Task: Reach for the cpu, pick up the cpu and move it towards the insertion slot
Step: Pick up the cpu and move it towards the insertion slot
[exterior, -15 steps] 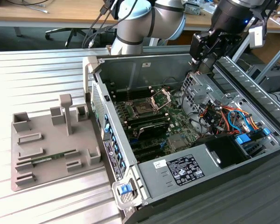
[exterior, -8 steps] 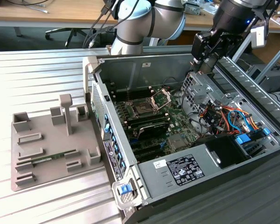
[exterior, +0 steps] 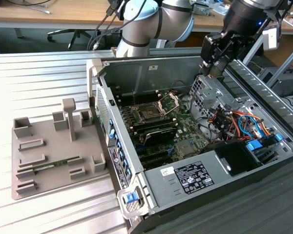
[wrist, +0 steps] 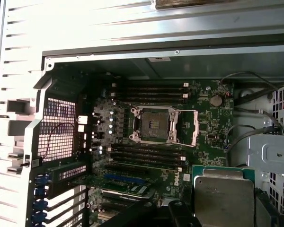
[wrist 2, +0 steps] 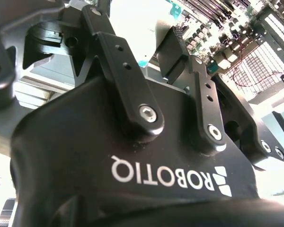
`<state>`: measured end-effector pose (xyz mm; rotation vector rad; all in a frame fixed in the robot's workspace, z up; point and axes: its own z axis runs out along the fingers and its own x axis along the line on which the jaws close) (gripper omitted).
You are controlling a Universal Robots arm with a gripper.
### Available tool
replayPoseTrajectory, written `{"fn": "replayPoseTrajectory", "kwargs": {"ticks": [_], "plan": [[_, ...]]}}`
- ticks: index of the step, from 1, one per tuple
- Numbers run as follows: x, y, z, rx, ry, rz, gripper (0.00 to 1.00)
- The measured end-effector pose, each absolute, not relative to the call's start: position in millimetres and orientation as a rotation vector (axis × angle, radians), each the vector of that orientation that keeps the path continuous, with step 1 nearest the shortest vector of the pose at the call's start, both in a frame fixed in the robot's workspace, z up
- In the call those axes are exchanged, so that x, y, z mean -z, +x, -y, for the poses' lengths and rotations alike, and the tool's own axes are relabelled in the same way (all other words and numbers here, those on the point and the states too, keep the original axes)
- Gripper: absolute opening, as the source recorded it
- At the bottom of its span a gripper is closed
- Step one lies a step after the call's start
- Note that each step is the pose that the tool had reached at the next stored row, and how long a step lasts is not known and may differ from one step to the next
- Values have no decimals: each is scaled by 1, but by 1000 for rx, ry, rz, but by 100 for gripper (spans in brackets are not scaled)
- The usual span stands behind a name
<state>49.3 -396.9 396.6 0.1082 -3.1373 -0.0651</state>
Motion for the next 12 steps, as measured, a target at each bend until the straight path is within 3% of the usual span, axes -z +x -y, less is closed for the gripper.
{"fn": "replayPoseTrajectory", "kwargs": {"ticks": [12], "plan": [[-392,43,396,65,109,3137,55]]}}
